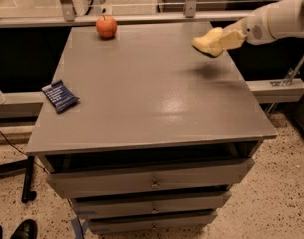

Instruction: Move sponge near apple

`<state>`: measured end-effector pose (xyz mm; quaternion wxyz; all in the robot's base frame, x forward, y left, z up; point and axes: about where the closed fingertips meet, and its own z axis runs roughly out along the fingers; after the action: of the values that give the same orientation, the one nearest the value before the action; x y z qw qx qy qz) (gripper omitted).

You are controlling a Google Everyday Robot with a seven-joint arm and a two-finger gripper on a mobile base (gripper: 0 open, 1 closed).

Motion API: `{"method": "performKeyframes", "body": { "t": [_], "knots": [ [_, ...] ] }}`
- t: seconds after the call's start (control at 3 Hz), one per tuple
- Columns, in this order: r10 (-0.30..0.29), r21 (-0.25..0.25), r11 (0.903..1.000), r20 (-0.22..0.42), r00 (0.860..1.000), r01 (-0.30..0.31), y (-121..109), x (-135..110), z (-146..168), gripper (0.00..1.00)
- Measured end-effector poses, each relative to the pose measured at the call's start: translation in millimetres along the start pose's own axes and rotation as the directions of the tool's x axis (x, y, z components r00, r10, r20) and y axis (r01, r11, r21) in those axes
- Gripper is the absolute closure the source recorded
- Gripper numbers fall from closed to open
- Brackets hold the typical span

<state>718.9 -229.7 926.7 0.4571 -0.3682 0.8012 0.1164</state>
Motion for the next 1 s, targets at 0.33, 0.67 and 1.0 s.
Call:
{"method": "performKeyframes", "body": {
  "t": [0.33,0.67,1.0],
  "knots": [
    [0.0,0.047,0.9989,0.136,0.991,-0.007,-24,-51,39,1.0],
    [-0.038,0.071,0.9972,0.214,0.976,0.023,-36,-95,73,1.0],
    [-0.101,0.082,0.993,0.217,0.971,0.085,-33,-125,105,1.0]
  ]
}}
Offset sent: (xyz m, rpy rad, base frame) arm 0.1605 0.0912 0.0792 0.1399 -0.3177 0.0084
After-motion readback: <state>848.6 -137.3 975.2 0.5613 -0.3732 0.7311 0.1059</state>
